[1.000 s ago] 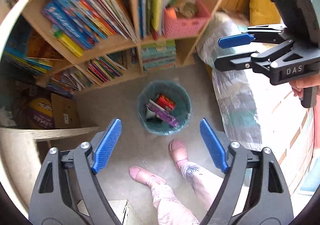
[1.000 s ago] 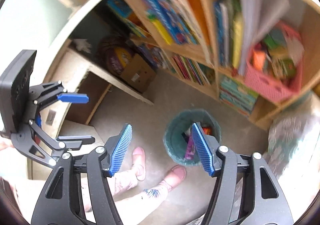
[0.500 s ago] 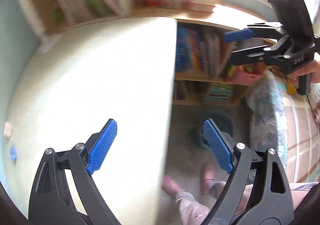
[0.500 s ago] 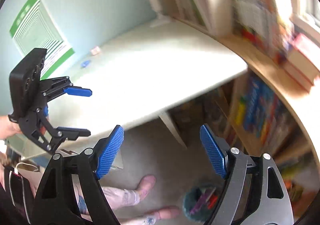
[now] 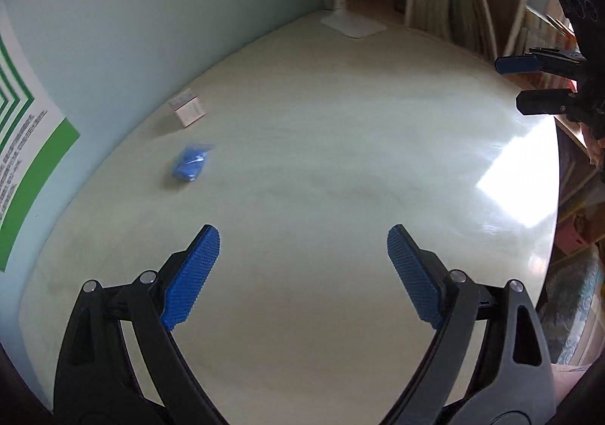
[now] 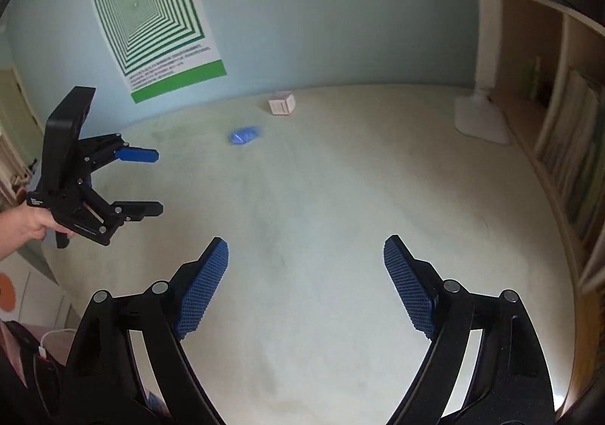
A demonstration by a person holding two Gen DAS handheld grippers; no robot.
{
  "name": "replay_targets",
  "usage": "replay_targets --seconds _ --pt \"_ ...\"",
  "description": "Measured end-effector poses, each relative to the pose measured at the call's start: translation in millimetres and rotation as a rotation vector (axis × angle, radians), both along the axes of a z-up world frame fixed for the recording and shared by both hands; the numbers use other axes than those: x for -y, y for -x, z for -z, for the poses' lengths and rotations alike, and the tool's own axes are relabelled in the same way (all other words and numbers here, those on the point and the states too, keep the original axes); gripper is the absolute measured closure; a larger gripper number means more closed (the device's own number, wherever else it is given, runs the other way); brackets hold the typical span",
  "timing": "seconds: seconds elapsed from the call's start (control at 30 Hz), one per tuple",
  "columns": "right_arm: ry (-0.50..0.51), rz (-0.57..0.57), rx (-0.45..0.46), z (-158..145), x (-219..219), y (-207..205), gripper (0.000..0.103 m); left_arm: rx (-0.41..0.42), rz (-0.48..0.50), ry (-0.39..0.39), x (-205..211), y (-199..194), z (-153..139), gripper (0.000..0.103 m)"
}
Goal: Collect trash
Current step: 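Move both open tools back to the blue bag and small white box, then grasp the clear bag of blue items with the left tool while the right tool grasps the white box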
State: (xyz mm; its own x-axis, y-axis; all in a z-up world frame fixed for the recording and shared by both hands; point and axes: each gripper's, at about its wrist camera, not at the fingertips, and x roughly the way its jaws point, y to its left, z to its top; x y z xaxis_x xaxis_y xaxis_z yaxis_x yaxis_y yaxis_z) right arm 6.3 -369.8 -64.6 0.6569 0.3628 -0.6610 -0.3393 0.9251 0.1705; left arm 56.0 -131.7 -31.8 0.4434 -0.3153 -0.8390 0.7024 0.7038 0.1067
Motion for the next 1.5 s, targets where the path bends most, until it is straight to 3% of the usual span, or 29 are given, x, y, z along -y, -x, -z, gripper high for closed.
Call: replay_targets --seconds 0.17,0.4,0.6,0.8,1.0,1.17,1.2,1.3,1.5 --pt "0.038 -0.087 0.003 -5 -41 -86 0.018 -0.006 -0.096 0.009 -26 -54 2 0.014" --pt "0.098 -0.282 -0.027 8 -81 -199 0.018 -0.055 -0.214 0.011 -34 -119 30 0.014" --pt "0.153 -0.446 -0.034 23 -109 -279 0.019 -0.087 -0.292 0.011 -31 -164 54 0.014" --pt "0.166 -0.539 -0.050 43 -137 -343 0.019 -0.125 -0.347 0.013 -29 -200 75 0.014" --pt "0.200 -0.624 -0.057 64 -166 -372 0.024 -0.155 -0.341 0.035 -27 -219 92 0.020" --pt "0.222 -0.648 -0.083 81 -182 -383 0.054 -0.182 -0.318 0.026 -25 -223 103 0.038" --pt "0.218 -0.646 -0.074 81 -182 -382 0.054 -0.170 -0.311 0.021 -24 -222 103 0.040" --pt "0.204 -0.639 -0.065 79 -182 -378 0.056 -0.163 -0.287 0.027 -23 -220 101 0.064" --pt "0.180 -0.582 -0.066 63 -163 -359 0.057 -0.138 -0.270 0.054 -27 -207 88 0.068"
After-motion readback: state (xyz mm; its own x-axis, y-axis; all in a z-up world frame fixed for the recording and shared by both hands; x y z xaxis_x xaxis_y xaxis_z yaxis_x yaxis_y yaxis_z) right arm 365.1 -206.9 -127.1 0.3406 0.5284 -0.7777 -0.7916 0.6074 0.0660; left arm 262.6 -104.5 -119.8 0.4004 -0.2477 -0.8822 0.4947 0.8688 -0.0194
